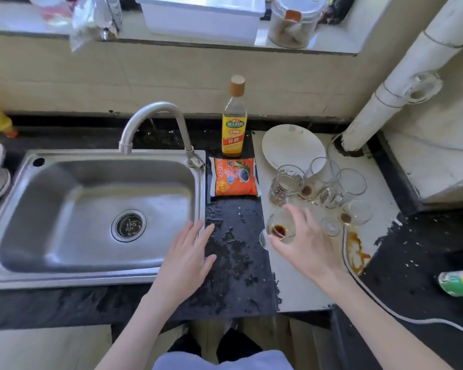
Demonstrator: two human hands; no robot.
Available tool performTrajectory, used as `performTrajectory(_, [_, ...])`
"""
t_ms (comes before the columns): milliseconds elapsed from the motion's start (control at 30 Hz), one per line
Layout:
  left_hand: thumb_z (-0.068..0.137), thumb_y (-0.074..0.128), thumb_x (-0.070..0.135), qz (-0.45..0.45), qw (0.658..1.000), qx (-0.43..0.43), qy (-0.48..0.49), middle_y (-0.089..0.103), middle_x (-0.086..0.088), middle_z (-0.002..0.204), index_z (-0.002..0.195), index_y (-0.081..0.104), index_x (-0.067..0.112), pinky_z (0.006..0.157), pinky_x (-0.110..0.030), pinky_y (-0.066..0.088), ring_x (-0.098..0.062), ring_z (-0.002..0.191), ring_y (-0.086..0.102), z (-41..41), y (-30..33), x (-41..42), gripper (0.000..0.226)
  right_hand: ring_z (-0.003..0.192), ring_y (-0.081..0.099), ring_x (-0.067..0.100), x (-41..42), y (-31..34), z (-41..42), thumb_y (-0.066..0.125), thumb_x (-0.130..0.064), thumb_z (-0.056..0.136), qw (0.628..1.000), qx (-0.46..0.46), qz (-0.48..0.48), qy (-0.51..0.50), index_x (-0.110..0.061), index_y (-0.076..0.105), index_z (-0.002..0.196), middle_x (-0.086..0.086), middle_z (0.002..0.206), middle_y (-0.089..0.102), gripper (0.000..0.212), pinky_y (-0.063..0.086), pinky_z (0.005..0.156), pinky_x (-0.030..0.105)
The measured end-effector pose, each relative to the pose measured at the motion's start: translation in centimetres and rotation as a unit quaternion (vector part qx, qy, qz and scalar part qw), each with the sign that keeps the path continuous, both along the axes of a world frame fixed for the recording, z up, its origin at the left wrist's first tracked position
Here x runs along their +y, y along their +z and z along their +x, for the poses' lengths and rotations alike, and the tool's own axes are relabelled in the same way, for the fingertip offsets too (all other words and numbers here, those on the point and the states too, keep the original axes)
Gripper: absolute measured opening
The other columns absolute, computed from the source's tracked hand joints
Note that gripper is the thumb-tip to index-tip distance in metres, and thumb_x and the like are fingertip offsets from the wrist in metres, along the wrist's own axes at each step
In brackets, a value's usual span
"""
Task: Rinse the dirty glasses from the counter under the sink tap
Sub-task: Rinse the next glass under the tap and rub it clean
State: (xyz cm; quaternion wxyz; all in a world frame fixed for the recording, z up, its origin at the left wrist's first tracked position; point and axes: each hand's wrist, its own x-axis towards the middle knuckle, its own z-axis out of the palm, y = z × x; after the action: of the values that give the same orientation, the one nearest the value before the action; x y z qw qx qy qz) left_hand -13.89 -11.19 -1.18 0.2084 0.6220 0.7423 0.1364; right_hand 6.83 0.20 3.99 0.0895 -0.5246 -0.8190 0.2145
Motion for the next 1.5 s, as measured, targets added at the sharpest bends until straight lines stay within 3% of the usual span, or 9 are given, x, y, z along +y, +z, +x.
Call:
performTrajectory(233, [0.085,0.065,0.033,-0.006,0.981,-0.194,0.021,0.02,0.018,0.145,0.147,0.015,0.027,0.11,-0.02,0.014,0.0,0.136,0.017,-7.9,0.6,-0.4,0.079,0.106,0.05,0.006,-2.1,0.6,-12.3,0.076,-0.034,0.075,0.978,0.106,-0.091,0.153,-0.019,0.042,0.135,-0.004,0.119,0.053,0.07,0.047,0.094,0.03])
performTrajectory(333, [0.079,0.072,0.025,-0.025,0.962,-0.269,0.025,0.037,0.015,0.141,0.144,0.021,0.031,0.107,-0.02,0.026,0.0,0.129,0.034,-12.3,0.4,-0.2,0.083,0.101,0.055,0.008,-2.6,0.3,-18.0,0.079,-0.034,0.072,0.966,0.153,-0.16,0.132,-0.021,0.043,0.131,-0.006,0.114,0.056,0.071,0.05,0.089,0.029])
performTrajectory(433, [0.076,0.075,0.026,-0.003,0.944,-0.323,0.063,0.06,0.007,0.111,0.131,0.031,0.039,0.096,-0.029,0.043,-0.009,0.104,0.058,-15.8,-0.6,-0.3,0.072,0.099,0.057,0.011,-2.9,-1.0,-22.3,0.079,-0.031,0.072,0.953,0.199,-0.209,0.096,-0.019,0.048,0.125,-0.007,0.108,0.057,0.063,0.052,0.087,0.03])
performTrajectory(633, [0.074,0.076,0.012,0.025,0.907,-0.407,0.102,0.062,0.009,0.09,0.107,0.043,0.037,0.085,-0.026,0.049,-0.007,0.082,0.064,-19.7,-4.1,1.5,0.053,0.107,0.055,-0.001,-1.0,-4.1,-25.9,0.064,-0.046,0.075,0.925,0.245,-0.285,0.061,-0.024,0.043,0.135,-0.012,0.119,0.055,0.067,0.047,0.087,0.012])
performTrajectory(733, [0.074,0.076,0.012,0.042,0.914,-0.385,0.12,0.062,0.009,0.094,0.102,0.043,0.04,0.077,-0.01,0.043,0.005,0.079,0.06,-20.8,-5.7,2.7,0.052,0.113,0.051,0.002,1.9,-6.4,-25.4,0.058,-0.038,0.088,0.962,0.2,-0.182,0.032,-0.017,0.05,0.132,-0.009,0.122,0.054,0.049,0.044,0.094,0.014])
performTrajectory(867, [0.075,0.076,0.012,0.064,0.914,-0.376,0.139,0.061,0.01,0.096,0.104,0.042,0.04,0.078,-0.012,0.045,0.004,0.082,0.058,-21.8,-7.3,4.3,0.053,0.12,0.045,0.02,6.5,-9.4,-24.6,0.054,-0.012,0.092,0.991,0.113,0.061,-0.024,-0.003,0.055,0.124,0.009,0.126,0.051,0.033,0.031,0.106,0.025])
performTrajectory(1000, [0.077,0.073,0.008,0.066,0.911,-0.385,0.131,0.057,0.014,0.092,0.109,0.038,0.04,0.079,-0.021,0.048,0.002,0.076,0.06,-22.1,-7.9,5.2,0.057,0.127,0.039,0.023,8.8,-11.6,-25.2,0.05,-0.012,0.094,0.996,0.067,0.041,-0.042,-0.002,0.042,0.136,0.012,0.136,0.045,0.044,0.026,0.102,0.023])
performTrajectory(1367, [0.075,0.075,0.007,0.043,0.893,-0.403,0.196,0.062,0.012,0.093,0.102,0.039,0.035,0.076,-0.017,0.046,-0.005,0.076,0.063,-21.5,-9.2,4.2,0.053,0.104,0.055,0.026,8.3,-13.1,-25.2,0.053,-0.01,0.093,0.989,0.102,0.103,-0.022,0.0,0.061,0.117,0.012,0.11,0.062,0.028,0.034,0.088,0.021])
performTrajectory(1500, [0.074,0.075,0.005,0.034,0.887,-0.405,0.219,0.062,0.012,0.093,0.102,0.04,0.034,0.077,-0.019,0.046,-0.002,0.074,0.062,-21.4,-9.4,3.5,0.053,0.088,0.061,0.035,6.8,-15.5,-25.5,0.068,-0.005,0.08,0.982,-0.024,0.168,0.079,0.006,0.065,0.105,0.02,0.098,0.063,0.027,0.052,0.076,0.042])
